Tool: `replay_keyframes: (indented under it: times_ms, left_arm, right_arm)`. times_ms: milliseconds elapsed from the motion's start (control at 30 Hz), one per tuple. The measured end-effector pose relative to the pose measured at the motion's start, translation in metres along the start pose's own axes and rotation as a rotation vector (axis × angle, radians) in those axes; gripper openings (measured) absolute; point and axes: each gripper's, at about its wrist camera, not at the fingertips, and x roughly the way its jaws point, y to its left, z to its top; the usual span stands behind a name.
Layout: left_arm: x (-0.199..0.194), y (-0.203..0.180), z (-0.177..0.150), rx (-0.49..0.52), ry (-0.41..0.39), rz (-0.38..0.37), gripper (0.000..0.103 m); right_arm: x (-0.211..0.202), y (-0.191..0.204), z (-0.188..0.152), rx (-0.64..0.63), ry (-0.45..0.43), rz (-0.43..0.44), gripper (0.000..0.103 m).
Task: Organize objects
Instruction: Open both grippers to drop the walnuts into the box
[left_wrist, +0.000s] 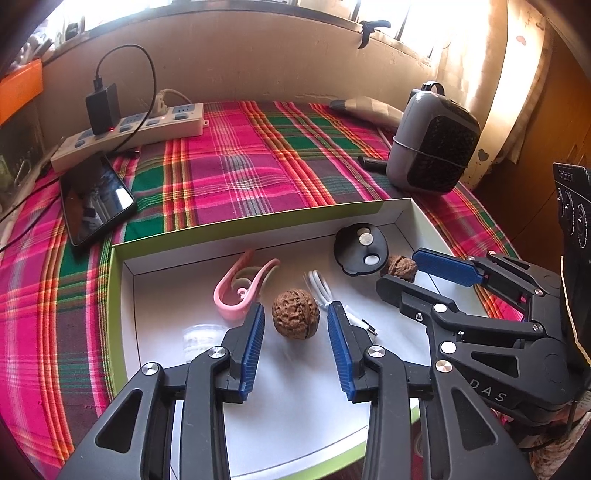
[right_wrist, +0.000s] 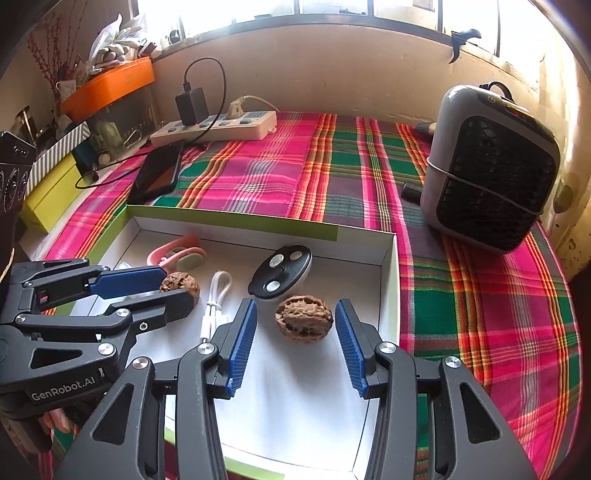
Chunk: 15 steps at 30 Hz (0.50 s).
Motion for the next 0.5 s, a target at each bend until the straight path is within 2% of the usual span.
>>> replay_keyframes:
  times_ms: [500]
  left_arm:
    - [-0.037,-0.004,-0.015,0.009,-0.063,-0.001,0.034]
  right_arm:
    - [-0.031,0.008,-0.011,0.017,-0.043,-0.004,0.046]
